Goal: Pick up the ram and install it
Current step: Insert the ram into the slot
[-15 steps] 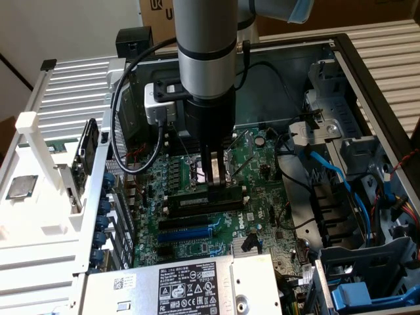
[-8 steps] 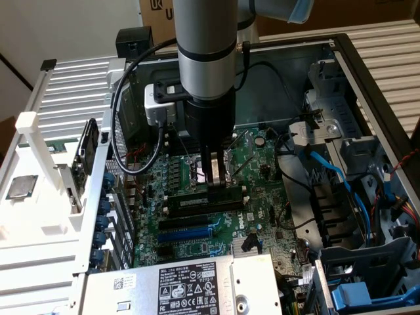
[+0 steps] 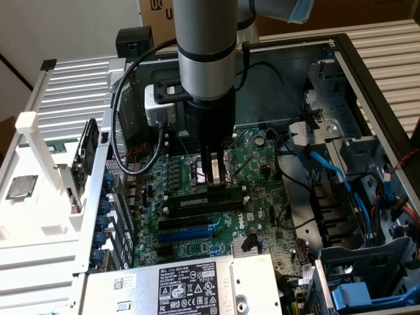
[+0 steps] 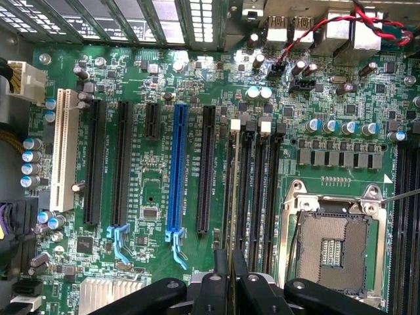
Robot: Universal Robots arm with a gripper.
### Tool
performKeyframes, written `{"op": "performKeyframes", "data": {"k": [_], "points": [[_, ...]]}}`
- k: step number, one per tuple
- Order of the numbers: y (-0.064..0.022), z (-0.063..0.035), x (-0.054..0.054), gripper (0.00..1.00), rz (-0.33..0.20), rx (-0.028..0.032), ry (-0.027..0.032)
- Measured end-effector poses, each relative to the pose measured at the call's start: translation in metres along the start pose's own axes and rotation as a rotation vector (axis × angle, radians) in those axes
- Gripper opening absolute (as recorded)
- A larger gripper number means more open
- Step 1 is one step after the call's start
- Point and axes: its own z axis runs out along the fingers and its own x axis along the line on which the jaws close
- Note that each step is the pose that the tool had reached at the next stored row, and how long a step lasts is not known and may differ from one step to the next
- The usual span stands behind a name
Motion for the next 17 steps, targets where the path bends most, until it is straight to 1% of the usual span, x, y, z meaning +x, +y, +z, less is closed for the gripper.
{"op": "performKeyframes", "data": {"k": [17], "points": [[0.0001,0.0031,-0.0001,0.13,-0.006,0.0001,0.0001]]}}
